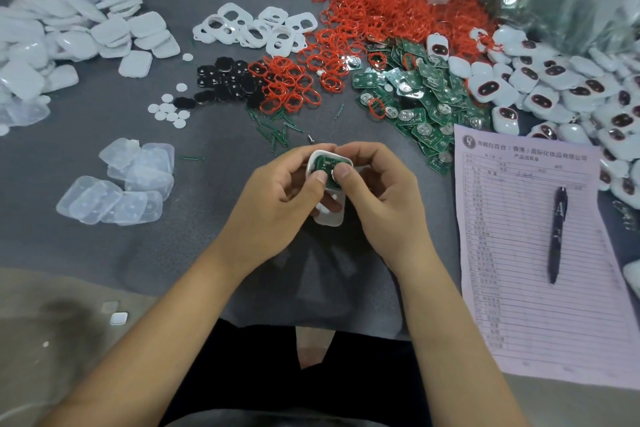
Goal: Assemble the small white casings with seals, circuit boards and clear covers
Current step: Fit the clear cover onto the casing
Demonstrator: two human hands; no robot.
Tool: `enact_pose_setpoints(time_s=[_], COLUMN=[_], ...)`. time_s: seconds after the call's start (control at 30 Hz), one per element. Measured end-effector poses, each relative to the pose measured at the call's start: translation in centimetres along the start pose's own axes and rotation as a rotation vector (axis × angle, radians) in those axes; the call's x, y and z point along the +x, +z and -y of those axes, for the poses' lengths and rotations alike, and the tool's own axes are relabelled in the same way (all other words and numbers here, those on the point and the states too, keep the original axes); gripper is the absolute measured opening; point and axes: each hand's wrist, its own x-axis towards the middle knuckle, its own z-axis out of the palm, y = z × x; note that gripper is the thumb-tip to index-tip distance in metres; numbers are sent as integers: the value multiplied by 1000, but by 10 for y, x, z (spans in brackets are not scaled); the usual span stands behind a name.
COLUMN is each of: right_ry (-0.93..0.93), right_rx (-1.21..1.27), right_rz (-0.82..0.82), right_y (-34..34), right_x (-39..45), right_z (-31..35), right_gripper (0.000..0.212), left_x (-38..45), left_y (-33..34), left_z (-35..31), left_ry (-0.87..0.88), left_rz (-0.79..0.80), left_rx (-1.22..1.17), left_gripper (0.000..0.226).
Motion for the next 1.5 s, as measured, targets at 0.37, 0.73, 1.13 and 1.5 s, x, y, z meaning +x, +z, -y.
enact_pose_setpoints(time_s=[0.37, 0.73, 1.13, 1.5], right_ry=[-20, -57, -45, -45], right_rx=[-25, -26, -43, -83], right_rz=[-28, -36, -38, -25], right_y=[0, 4, 2, 1], right_x=[-2, -5, -4, -5], right_z=[2, 6, 6, 2], right_gripper=[10, 7, 7, 7], left_x=[-2, -1, -2, 1], left_y=[-1, -1, -2, -2], left_z=[-3, -2, -2, 1], left_ry=[-9, -6, 26, 19], left_rz=[39, -9, 26, -20], left_rx=[31, 5, -5, -20], left_gripper=[41, 40, 39, 29])
